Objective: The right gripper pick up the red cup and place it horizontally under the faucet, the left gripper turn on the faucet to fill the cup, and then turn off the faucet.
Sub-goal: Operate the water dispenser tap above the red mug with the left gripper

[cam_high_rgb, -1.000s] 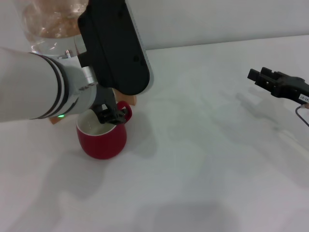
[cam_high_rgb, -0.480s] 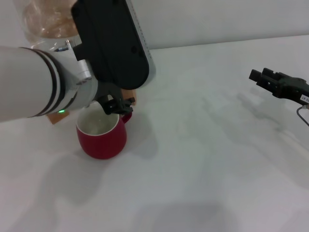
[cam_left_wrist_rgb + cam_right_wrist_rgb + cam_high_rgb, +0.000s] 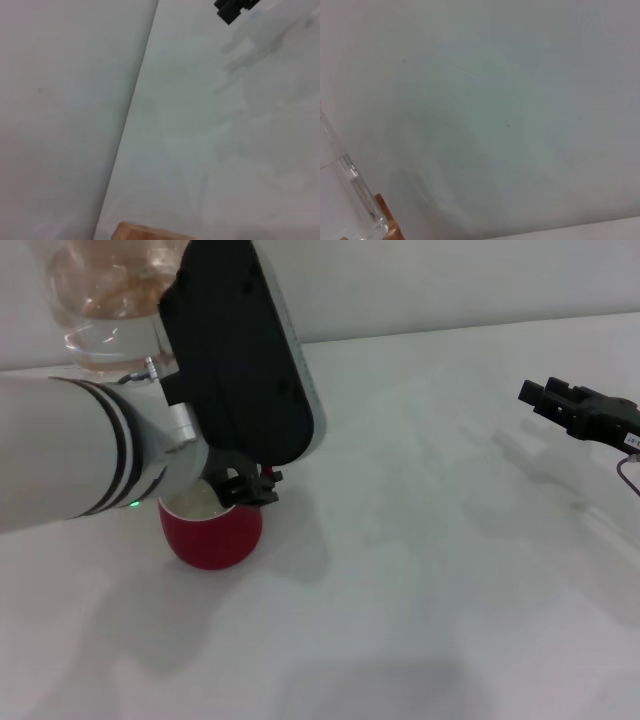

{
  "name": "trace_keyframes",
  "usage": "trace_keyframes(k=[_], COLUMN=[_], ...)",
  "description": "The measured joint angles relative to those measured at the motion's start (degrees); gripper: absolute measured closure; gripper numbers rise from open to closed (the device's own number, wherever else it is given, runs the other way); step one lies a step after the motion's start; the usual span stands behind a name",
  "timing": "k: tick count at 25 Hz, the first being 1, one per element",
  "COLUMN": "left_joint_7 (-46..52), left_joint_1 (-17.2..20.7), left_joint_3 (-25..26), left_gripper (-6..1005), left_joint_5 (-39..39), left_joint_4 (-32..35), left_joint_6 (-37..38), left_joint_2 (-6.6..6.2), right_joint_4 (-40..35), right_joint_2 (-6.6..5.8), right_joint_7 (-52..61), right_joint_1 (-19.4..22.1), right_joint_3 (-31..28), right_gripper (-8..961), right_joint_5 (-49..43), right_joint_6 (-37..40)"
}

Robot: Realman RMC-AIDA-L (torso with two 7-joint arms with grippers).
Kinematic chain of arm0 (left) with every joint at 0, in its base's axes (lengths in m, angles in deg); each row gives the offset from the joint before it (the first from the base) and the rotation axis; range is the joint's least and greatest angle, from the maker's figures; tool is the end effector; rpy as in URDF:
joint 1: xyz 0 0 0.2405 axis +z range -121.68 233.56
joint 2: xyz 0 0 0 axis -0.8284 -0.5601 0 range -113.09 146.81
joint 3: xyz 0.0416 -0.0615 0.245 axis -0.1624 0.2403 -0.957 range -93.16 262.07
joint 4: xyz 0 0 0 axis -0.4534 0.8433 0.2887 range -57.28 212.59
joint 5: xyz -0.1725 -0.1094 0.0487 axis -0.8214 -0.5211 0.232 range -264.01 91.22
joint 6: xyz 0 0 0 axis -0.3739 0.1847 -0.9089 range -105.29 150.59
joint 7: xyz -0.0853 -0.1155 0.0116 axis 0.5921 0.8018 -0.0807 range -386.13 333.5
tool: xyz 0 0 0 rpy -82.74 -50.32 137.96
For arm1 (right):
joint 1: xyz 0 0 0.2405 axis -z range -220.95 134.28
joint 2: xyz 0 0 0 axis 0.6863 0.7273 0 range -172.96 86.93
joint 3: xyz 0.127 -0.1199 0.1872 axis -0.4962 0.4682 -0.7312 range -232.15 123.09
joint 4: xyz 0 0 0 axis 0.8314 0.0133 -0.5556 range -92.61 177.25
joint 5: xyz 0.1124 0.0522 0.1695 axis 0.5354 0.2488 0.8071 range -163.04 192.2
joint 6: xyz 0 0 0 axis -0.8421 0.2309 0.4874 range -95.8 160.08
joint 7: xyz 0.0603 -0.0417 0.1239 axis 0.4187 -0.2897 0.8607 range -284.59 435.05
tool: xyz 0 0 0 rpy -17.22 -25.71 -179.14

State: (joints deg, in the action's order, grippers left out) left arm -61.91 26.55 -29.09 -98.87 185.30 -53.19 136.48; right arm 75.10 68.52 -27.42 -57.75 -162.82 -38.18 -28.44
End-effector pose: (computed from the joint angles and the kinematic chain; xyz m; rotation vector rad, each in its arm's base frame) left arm -0.0590 0.3088 -0.0331 -2.4704 0.2506 0.4542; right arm 0.3378 0.3307 0.0498 -1.9367 1.0082 0.9410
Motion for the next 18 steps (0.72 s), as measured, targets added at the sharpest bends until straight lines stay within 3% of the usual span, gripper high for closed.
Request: trace_keyframes(k=[10,13,18], left_joint_7=[0.00,-0.06,-1.46], left_joint_1=[3.57,7.31,17.28], left_joint_3=[-0.10,0.16,1.65], left_gripper=[123,123,123], left_joint_5=[-0.57,-3.01,-9.44], left_joint_4=[1.36,4.33,8.20], left_joint_6=[0.17,1.50,8.48], left_joint_2=[0.00,-0.07,-0.24], right_joint_4=[-0.04,-0.07,-0.09], right_joint_2=[-0.01,-0.01,-0.38], right_joint_7=[0.05,0.06,0.09], right_joint_1=[0.06,0.15,1.18], right_joint_3=[0.01,0.01,-0.19], right_gripper=[441,441,441], right_joint_5=[-0.10,-0.11,0.11], right_joint_6=[-0.25,-0.25,-0.25])
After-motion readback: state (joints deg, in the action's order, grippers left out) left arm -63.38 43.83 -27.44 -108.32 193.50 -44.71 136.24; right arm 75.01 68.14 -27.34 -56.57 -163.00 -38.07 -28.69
